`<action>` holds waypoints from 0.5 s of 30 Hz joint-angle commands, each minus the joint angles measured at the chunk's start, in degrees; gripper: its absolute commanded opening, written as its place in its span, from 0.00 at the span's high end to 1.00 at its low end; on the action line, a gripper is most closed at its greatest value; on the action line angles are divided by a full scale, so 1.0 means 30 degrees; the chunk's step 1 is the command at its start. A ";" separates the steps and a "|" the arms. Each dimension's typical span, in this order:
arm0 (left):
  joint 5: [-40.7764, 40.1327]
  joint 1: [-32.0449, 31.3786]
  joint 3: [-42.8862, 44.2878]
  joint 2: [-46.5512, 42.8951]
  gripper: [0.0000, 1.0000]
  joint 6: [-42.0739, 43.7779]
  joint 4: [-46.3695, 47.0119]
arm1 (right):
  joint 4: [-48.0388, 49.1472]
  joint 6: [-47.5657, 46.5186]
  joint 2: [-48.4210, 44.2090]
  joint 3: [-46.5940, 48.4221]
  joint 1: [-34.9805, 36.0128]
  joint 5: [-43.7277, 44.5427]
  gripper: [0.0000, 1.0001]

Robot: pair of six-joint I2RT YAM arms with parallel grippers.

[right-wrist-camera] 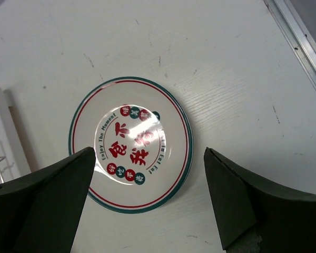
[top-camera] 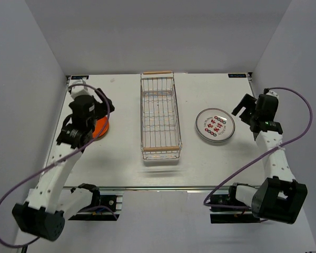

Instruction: Unload the plates from the dish rack

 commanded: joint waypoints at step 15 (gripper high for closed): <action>0.1811 -0.0039 -0.0100 -0.3570 0.02 -0.0350 -0.2561 | 0.1290 -0.0881 -0.7631 -0.1446 0.0083 -0.4372 0.11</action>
